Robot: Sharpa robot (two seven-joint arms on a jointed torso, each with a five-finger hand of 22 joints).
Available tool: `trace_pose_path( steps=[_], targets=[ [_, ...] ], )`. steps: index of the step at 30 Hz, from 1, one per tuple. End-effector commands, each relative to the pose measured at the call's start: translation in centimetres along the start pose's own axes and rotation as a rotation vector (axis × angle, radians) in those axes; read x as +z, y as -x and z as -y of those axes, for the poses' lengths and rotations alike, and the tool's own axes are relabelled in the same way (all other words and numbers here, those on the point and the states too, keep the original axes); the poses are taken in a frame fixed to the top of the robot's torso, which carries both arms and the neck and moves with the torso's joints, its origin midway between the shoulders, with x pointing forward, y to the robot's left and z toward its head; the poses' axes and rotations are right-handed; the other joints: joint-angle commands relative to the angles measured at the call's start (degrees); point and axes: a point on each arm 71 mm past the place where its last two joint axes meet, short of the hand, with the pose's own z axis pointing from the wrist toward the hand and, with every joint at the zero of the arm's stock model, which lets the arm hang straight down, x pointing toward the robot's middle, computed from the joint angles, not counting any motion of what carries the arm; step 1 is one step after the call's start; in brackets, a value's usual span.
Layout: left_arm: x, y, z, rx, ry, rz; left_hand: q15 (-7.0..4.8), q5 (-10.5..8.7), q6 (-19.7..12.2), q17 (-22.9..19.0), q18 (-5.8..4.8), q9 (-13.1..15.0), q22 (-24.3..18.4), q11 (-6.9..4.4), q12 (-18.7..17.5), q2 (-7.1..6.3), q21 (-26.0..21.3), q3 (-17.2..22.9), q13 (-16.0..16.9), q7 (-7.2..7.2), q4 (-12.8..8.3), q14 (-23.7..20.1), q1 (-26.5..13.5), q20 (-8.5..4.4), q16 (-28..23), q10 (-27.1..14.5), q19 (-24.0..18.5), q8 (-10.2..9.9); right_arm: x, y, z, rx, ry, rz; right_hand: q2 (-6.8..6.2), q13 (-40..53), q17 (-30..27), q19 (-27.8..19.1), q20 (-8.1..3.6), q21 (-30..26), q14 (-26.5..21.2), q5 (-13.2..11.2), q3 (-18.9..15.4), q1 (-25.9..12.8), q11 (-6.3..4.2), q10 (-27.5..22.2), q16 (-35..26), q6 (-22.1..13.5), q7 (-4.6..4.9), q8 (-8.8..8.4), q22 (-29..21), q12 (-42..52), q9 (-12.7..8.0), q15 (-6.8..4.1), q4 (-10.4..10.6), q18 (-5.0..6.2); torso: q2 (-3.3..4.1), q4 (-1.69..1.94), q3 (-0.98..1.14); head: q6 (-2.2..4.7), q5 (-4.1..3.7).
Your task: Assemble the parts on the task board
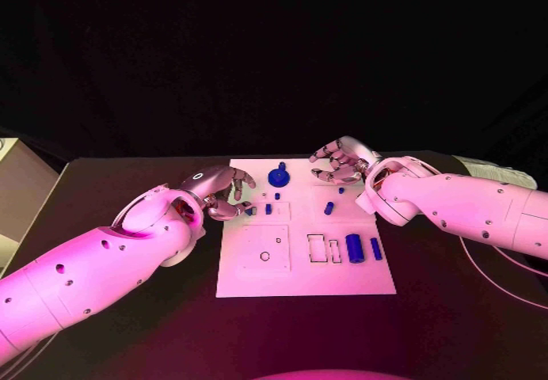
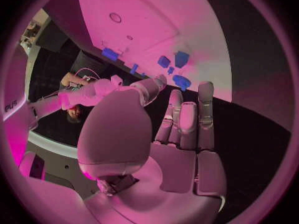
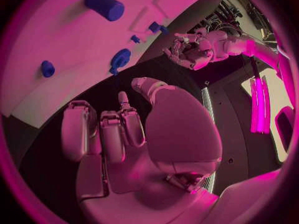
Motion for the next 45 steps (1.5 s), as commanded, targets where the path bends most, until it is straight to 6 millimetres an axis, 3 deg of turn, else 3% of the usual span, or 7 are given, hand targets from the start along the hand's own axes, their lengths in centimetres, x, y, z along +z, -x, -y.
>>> trace_pose_path(
  steps=[1,6,10,17,26,37,45],
  targets=[
    [0.0,1.0,-0.3,-0.16,0.06,0.026,0.78,0.34,-0.1,-2.1,1.02,0.1,-2.2,0.94,-0.2,0.51,-2.6,-1.9,-0.4,1.57,2.9,-1.4,-1.1,0.37,-0.9,-0.6,-1.0,0.5,0.0,-0.1,-0.1,0.0,0.014,-0.001,-0.02,7.2,15.1,2.3,0.36,0.0,6.1,0.3,0.0,-0.4,-0.07,0.4,0.2,0.4,0.05,-0.23,2.3,0.3,0.0,0.07,-0.2,-0.56,-0.11,0.06,0.08,0.15,0.1],
    [-0.2,2.5,-1.2,-0.316,0.158,-0.004,1.72,0.36,-1.4,-4.2,1.2,0.6,-4.2,2.12,-0.4,1.28,-4.9,-3.8,-0.9,2.69,6.8,-2.4,-1.6,1.13,-1.7,-0.9,-0.7,2.8,0.0,0.0,-0.1,-0.001,0.013,0.001,-0.02,7.2,15.1,2.3,0.36,0.0,6.1,0.3,0.0,-0.4,-0.07,0.4,0.2,0.4,0.05,-0.23,2.3,0.3,0.0,0.07,-0.2,-0.56,-0.1,0.0,0.05,0.3,0.17],
    [-0.5,3.0,-2.3,-0.389,0.265,-0.091,3.69,0.45,-2.5,-7.3,1.28,2.8,-6.0,4.39,-1.4,3.71,-6.9,-6.4,-2.4,4.55,11.9,-3.7,-4.5,2.92,-3.1,-0.5,0.3,9.8,0.0,0.0,0.0,-0.002,0.01,0.002,-0.02,7.2,15.1,2.3,0.36,0.0,6.1,0.3,0.0,-0.4,-0.07,0.4,0.2,0.4,0.05,-0.23,2.3,0.3,0.0,0.07,-0.2,-0.56,-0.12,0.04,0.12,0.38,0.23],
    [-0.9,2.6,-5.2,-0.453,0.441,-0.275,1.12,0.41,2.2,4.3,-0.93,4.9,2.1,1.45,-2.3,8.33,3.0,-9.1,-4.2,1.94,11.9,7.1,-10.5,0.78,-0.6,7.6,11.9,18.9,0.0,0.1,0.0,-0.002,0.007,0.005,-0.01,7.1,15.1,2.4,0.36,0.0,6.1,0.3,0.1,-0.4,-0.08,0.4,0.2,0.4,0.05,-0.24,2.4,0.2,0.0,0.07,-0.3,-0.57,-0.29,0.13,0.23,0.43,0.25],
    [0.2,1.8,-6.3,-0.507,0.522,-0.429,-3.22,0.5,10.6,17.8,-4.21,6.4,14.5,-2.88,-3.1,10.47,16.1,-7.5,3.8,-2.88,11.8,15.7,-13.2,-3.0,2.0,23.0,22.6,20.6,0.1,0.1,-0.1,-0.004,0.013,0.021,-0.01,7.0,15.0,2.3,0.36,-0.2,6.1,0.3,0.1,-0.5,-0.07,0.3,0.2,0.4,0.05,-0.24,2.2,0.1,0.0,0.07,-0.3,-0.52,-0.43,0.18,0.13,0.51,0.56],
    [1.5,1.6,-5.6,-0.548,0.53,-0.434,-3.74,0.44,12.0,20.6,-4.69,7.5,16.5,-3.42,-2.4,9.37,18.1,-7.2,7.2,-3.44,11.9,16.7,-16.7,-3.56,2.8,25.7,23.7,20.7,0.3,0.3,-0.6,-0.005,0.039,0.057,-0.14,5.9,13.9,1.9,0.37,-1.5,5.7,0.3,0.2,-0.6,-0.07,-0.9,-0.5,0.4,0.05,-0.27,1.1,-0.9,0.0,0.07,-0.4,-0.23,-0.31,0.07,0.07,0.68,0.84],
    [2.1,1.2,-4.8,-0.534,0.517,-0.468,-4.1,0.43,13.0,22.7,-4.92,8.5,17.5,-3.89,-1.1,8.77,19.0,-7.7,10.2,-3.99,11.9,17.4,-18.6,-3.87,3.4,27.4,24.2,21.4,0.7,0.7,-1.2,0.001,0.065,0.09,-0.46,-4.8,6.1,-2.9,0.14,-17.5,3.1,0.3,1.4,-1.5,-0.41,-10.2,-6.7,0.5,-0.22,-0.12,-11.6,-11.3,0.3,-0.31,-1.5,2.75,-0.3,0.16,0.14,0.75,0.88]
  ],
)
